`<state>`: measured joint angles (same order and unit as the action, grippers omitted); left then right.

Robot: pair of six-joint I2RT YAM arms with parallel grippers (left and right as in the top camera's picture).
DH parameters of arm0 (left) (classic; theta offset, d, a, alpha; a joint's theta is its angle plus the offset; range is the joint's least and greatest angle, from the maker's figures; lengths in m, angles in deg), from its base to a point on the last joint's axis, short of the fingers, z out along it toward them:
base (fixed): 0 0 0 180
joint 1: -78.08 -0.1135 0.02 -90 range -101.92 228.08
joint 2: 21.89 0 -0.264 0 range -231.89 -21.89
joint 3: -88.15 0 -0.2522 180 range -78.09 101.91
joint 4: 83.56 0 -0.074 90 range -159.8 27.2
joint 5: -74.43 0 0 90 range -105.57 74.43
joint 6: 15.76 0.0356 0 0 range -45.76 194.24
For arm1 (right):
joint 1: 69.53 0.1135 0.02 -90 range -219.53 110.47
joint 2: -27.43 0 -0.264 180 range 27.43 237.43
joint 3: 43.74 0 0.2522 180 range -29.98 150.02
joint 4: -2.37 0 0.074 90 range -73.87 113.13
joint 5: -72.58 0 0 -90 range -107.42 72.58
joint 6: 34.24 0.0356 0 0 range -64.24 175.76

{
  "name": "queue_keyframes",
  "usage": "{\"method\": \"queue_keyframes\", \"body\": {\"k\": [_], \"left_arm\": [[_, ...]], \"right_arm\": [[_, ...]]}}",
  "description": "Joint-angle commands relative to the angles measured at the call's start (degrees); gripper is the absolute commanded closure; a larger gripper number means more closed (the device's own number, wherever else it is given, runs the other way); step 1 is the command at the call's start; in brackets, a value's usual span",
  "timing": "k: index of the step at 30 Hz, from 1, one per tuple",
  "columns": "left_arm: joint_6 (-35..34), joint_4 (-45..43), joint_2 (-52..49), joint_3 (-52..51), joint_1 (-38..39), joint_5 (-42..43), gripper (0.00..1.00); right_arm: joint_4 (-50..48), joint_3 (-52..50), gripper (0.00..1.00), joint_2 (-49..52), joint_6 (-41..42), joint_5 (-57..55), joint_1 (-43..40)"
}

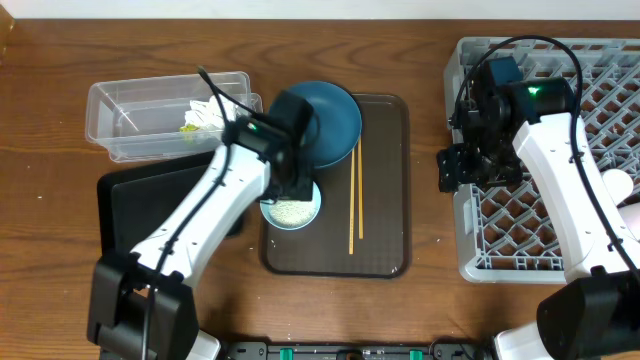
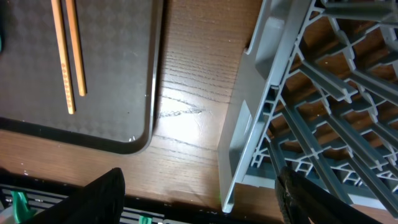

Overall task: Sort waste into correct bins and load items into the dishwasher rack
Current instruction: 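Grasp the light-blue rice bowl with the left gripper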

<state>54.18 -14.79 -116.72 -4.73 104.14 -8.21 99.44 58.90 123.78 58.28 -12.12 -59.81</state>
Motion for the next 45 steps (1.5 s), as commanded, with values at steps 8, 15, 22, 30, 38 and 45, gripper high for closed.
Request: {"method": "queue_keyframes", "body": {"k": [8,15,22,30,38,45], "left_arm": [[-3.9,-8.3,0.0,-5.9,5.9,-0.1,0.45],[-3.9,-12.6,-1.9,-7.4,7.4,-0.3,0.45],[-3.8,-13.6,-6.3,-7.5,7.5,-0.5,0.46],[-3.8,-14.2,-8.7,-7.5,7.5,-0.5,0.78],[-3.8,-14.0,-8.7,-7.5,7.5,-0.5,0.9],[-3.8,-13.3,-8.7,-7.5,7.5,-0.5,0.94]], "right_arm": [[0.1,0.8,0.23,-1.1,0.0,-0.4,0.4],[0.1,0.8,0.24,-1.1,0.0,-0.3,0.4],[0.1,0.8,0.23,-1.1,0.0,-0.4,0.4],[0.1,0.8,0.23,-1.1,0.0,-0.4,0.4],[0.5,0.8,0.23,-1.1,0.0,-0.4,0.4],[1.4,0.8,0.23,-1.1,0.0,-0.4,0.4]]}}
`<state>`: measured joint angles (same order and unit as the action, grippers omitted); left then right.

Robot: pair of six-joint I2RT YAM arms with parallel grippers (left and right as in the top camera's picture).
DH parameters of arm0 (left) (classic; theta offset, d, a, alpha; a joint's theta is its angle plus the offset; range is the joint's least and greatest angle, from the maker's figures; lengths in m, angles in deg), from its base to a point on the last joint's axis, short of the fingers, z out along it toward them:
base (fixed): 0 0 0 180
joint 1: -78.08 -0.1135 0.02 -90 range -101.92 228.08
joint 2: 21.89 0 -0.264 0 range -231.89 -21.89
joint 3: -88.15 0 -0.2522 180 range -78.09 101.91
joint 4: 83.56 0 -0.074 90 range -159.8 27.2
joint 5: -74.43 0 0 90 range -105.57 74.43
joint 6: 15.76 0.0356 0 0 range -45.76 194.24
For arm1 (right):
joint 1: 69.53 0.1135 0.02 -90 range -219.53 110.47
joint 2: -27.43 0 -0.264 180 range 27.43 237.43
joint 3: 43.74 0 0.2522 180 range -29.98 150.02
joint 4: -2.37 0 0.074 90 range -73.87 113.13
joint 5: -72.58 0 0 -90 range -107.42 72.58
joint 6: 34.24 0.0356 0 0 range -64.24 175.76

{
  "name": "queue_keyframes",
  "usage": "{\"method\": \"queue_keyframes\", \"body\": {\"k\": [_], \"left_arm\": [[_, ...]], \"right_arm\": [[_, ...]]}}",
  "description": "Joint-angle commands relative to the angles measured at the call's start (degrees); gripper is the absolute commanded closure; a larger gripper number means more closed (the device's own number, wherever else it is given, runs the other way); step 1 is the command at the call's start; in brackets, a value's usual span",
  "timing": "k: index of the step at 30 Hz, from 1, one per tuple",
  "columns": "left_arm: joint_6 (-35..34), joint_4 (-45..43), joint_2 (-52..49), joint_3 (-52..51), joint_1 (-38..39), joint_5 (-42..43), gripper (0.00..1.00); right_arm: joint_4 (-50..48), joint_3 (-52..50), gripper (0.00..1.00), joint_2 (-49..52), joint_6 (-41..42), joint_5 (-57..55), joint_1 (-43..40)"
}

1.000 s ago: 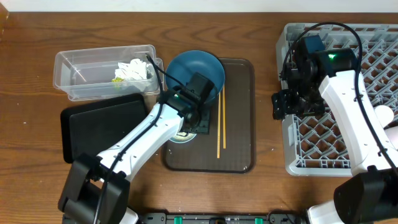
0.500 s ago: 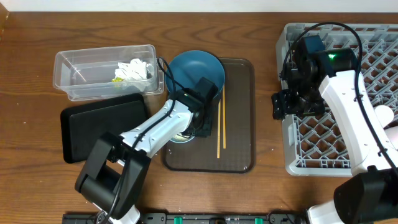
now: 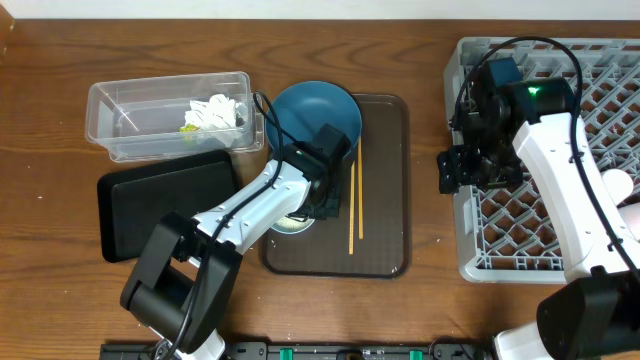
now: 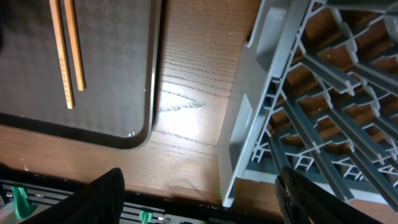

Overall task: Sort waste into correct bins and load items into the dishwasher rack
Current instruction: 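Grasp the light-blue rice bowl with the left gripper, then tip the bowl over the black tray to pour out the rice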

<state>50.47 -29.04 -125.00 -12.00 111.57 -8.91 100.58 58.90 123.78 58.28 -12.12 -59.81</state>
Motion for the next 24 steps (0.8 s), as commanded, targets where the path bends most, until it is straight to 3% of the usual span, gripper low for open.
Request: {"method": "queue_keyframes", "body": {"k": [1,14,17,24], "left_arm": [[-0.1,1.2,-0.4,-0.2,0.1,0.2,0.94],[2.7,10.3,13.0,4.1,-3.9,0.4,0.94],[3.4,11.3,17.4,4.1,-8.3,1.8,0.94],[13.3,12.7,22.8,4.1,-25.2,18.3,0.94]], "right_arm": [[0.3,0.8,0.23,-1.1,0.0,-0.4,0.4],[0.8,0.8,0.23,-1.1,0.0,-0.8,0.4],[0.9,0.8,0.23,-1.1,0.0,-0.8,0.4],[1.7,0.8,0.23,-1.1,-0.1,-0.8,0.4]]}}
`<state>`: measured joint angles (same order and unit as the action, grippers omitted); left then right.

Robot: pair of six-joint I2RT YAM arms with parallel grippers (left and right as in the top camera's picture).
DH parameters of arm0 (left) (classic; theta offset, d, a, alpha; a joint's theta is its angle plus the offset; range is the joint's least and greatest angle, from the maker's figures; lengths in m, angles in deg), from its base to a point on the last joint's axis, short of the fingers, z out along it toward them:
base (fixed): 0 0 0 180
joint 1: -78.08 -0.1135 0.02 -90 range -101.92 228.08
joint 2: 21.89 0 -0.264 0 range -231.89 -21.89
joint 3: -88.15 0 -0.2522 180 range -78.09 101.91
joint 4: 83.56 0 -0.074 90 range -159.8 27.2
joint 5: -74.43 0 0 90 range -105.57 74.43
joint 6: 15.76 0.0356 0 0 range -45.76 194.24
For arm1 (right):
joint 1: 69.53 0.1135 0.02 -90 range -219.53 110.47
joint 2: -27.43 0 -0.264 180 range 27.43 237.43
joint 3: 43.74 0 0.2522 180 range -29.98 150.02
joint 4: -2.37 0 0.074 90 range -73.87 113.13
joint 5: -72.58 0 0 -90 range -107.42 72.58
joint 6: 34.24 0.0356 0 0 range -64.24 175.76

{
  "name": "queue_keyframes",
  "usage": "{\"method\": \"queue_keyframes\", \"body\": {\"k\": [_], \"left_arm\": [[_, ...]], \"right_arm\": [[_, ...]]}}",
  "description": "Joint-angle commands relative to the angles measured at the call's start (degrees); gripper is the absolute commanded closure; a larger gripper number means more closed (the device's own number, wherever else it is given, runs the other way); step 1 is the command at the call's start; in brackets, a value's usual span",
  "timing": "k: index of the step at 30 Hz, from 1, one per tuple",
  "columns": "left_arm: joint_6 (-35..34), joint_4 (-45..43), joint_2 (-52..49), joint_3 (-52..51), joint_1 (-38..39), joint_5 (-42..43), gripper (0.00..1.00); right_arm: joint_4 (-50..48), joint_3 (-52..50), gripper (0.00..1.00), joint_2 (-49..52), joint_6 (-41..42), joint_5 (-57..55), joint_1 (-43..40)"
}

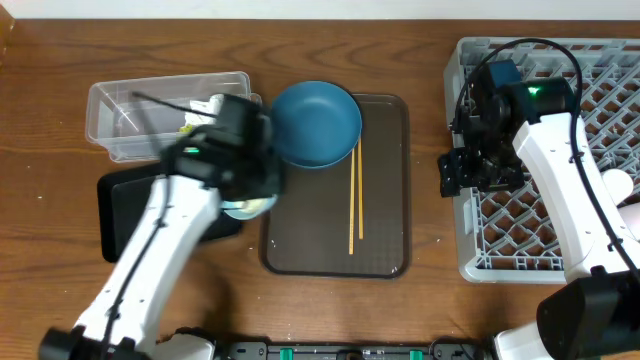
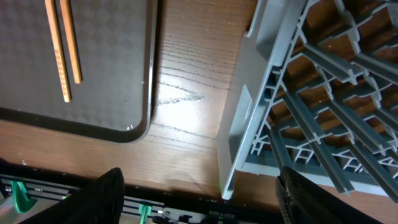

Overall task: Sort waste into correct bins and load items into the dishwasher rack
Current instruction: 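Tip the bowl over the black tray to pour out the rice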

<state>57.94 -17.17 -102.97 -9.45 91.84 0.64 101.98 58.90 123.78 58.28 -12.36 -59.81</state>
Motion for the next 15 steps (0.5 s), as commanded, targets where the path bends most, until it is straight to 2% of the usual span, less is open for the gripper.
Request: {"method": "queue_keyframes", "body": {"k": [1,9,15], "left_arm": [[6.9,1.1,0.7,1.4,-8.0,10.8,0.94],[17.6,1.5,-3.2,-0.7,-27.3,32.3,0.94],[22.8,1.6,-9.5,-0.9,-36.3,44.4,0.94]], "right_arm": [[0.4,0.8,0.23,-1.1,-0.1,-0.6,0.4],[0.8,0.8,0.23,-1.1,0.0,-0.6,0.4],[0.8,0.8,0.23,-1.1,0.0,-0.6,0.4]]}}
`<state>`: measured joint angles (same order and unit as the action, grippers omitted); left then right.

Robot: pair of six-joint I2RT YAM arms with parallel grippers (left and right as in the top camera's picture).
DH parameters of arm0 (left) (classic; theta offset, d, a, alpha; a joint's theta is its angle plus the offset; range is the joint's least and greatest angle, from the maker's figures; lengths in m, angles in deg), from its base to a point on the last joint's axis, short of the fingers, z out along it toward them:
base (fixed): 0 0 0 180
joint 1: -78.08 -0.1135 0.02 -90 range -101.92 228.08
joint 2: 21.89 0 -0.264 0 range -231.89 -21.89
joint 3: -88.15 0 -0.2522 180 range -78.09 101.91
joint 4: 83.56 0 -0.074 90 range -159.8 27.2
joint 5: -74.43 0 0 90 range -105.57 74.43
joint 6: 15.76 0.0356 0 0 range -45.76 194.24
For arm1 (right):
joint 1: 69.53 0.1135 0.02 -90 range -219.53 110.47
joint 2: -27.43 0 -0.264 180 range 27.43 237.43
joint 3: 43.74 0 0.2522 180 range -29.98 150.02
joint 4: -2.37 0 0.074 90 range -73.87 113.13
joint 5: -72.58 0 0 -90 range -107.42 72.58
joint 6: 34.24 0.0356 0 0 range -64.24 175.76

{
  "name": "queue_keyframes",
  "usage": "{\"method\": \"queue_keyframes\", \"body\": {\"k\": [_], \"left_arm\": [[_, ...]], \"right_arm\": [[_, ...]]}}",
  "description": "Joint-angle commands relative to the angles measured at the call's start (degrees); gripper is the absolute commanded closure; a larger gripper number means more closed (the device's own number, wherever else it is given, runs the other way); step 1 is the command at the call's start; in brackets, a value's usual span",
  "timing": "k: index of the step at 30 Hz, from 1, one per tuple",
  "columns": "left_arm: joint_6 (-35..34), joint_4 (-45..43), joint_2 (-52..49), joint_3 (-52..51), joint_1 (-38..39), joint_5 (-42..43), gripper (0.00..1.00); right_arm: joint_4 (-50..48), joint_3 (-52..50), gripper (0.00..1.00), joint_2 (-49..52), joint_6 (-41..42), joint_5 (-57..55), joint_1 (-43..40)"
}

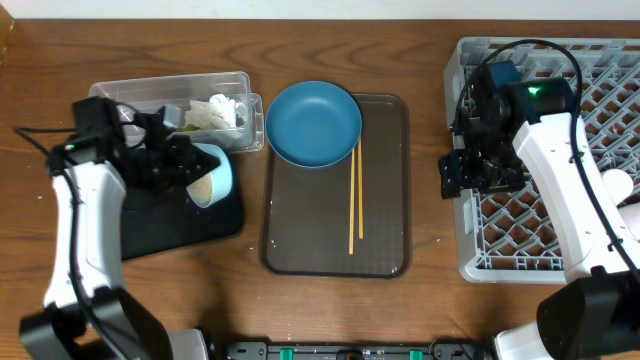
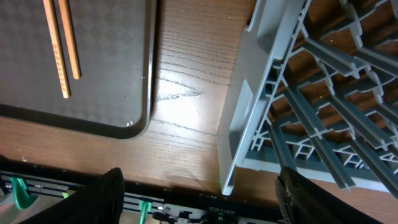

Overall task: Sort waste into correct bins and load items into the dishwasher rack
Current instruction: 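Tip the bowl over the black tray to pour out the rice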

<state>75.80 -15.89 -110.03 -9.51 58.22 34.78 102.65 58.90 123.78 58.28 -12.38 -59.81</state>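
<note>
My left gripper (image 1: 188,166) is shut on a small light-blue bowl (image 1: 214,174) holding white rice. The bowl is tipped onto its side above the black bin (image 1: 175,222). A round blue plate (image 1: 313,123) rests on the far end of the brown tray (image 1: 385,245), and a pair of wooden chopsticks (image 1: 353,205) (image 2: 60,48) lies along the tray's right half. My right gripper (image 1: 458,172) (image 2: 208,199) hangs open and empty between the tray and the grey dishwasher rack (image 1: 560,150) (image 2: 311,93).
A clear plastic tub (image 1: 130,120) with crumpled white waste (image 1: 215,112) stands behind the black bin. A white item (image 1: 620,185) sits at the rack's right edge. Bare wood (image 2: 193,93) shows between tray and rack.
My left gripper has carried the rice bowl left from the brown tray's left edge to above the black bin, and the bowl now lies tipped sideways. The right arm has not moved.
First my left gripper was down at the rice bowl on the brown tray, just in front of the blue plate, and it was still there at the second moment. Then it held the bowl at the tray's left edge. Now the bowl is tipped above the black bin.
</note>
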Motion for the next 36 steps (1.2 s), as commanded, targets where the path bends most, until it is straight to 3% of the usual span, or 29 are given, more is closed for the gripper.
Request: {"method": "queue_keyframes", "body": {"k": [1,10,20,28,31,33,35,36], "left_arm": [[5.3,0.3,-4.0,-0.8,-3.9,12.2,0.94],[5.3,1.0,-16.0,-0.8,-11.1,28.1,0.94],[4.3,3.3,-19.7,-0.8,-16.5,39.8,0.94],[4.2,5.2,-19.7,-0.8,-18.8,38.9,0.94],[1.3,6.0,-19.7,-0.8,-19.4,36.3,0.94],[5.6,9.5,-19.7,-0.8,-19.3,39.8,0.94],[6.8,6.2,-19.7,-0.8,-19.5,36.7,0.94],[3.8,5.4,-19.8,-0.8,-19.6,33.4,0.94]], "right_arm": [[0.1,0.8,0.23,-1.1,0.0,-0.5,0.4],[0.3,0.8,0.23,-1.1,0.0,-0.5,0.4],[0.3,0.8,0.23,-1.1,0.0,-0.5,0.4],[0.6,0.8,0.23,-1.1,0.0,-0.5,0.4],[0.6,0.8,0.23,-1.1,0.0,-0.5,0.4],[0.8,0.8,0.23,-1.1,-0.1,-0.5,0.4],[0.6,0.8,0.23,-1.1,-0.1,-0.5,0.4],[0.5,0.8,0.23,-1.1,-0.2,-0.5,0.4]]}}
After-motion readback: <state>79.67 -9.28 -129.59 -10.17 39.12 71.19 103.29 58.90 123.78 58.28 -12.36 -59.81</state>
